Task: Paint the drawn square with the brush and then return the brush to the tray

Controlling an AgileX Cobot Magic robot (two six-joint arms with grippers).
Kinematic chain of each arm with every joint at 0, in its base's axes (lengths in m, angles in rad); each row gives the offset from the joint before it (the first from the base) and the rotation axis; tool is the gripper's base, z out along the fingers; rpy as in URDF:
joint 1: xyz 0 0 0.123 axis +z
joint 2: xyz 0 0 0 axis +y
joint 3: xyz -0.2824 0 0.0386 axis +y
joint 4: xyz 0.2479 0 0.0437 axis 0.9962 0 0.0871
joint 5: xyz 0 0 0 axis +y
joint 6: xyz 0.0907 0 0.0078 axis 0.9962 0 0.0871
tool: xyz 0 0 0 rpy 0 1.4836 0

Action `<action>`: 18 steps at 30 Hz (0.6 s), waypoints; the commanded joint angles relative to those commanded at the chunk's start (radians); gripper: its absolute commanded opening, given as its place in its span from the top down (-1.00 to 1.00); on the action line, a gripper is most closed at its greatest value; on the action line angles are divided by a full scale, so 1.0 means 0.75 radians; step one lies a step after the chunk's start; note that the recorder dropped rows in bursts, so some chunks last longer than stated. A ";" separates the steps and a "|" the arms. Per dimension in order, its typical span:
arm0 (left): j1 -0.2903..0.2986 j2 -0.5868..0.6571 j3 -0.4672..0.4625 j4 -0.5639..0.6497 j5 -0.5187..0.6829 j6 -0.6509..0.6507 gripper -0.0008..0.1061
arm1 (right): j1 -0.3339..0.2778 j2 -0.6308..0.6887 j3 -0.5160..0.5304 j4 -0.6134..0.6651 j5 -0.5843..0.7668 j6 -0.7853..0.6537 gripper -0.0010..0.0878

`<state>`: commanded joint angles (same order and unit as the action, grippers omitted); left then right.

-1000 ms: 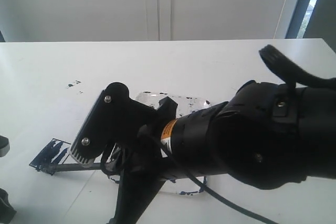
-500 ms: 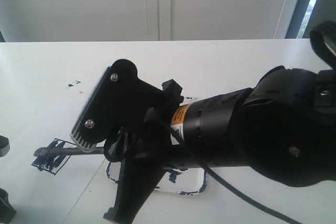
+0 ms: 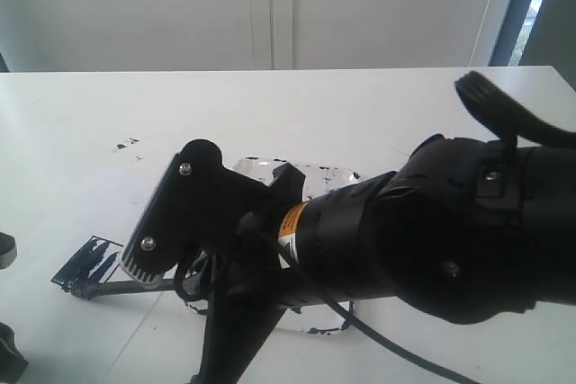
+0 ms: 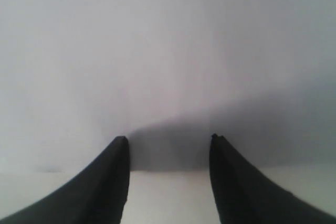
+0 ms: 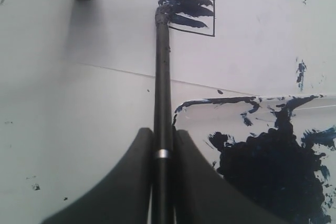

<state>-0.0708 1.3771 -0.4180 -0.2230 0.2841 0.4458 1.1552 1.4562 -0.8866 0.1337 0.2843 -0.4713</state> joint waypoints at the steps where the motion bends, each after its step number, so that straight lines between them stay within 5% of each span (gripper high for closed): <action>1: 0.000 0.000 0.000 0.000 0.000 0.000 0.01 | 0.000 0.000 0.000 -0.006 0.000 0.000 0.98; 18: 0.000 0.002 0.015 -0.009 -0.024 -0.003 0.01 | 0.000 0.000 0.000 -0.057 0.000 0.006 0.98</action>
<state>-0.0708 1.3788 -0.4069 -0.2301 0.2659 0.4436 1.1552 1.4562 -0.8866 0.0911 0.2842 -0.4672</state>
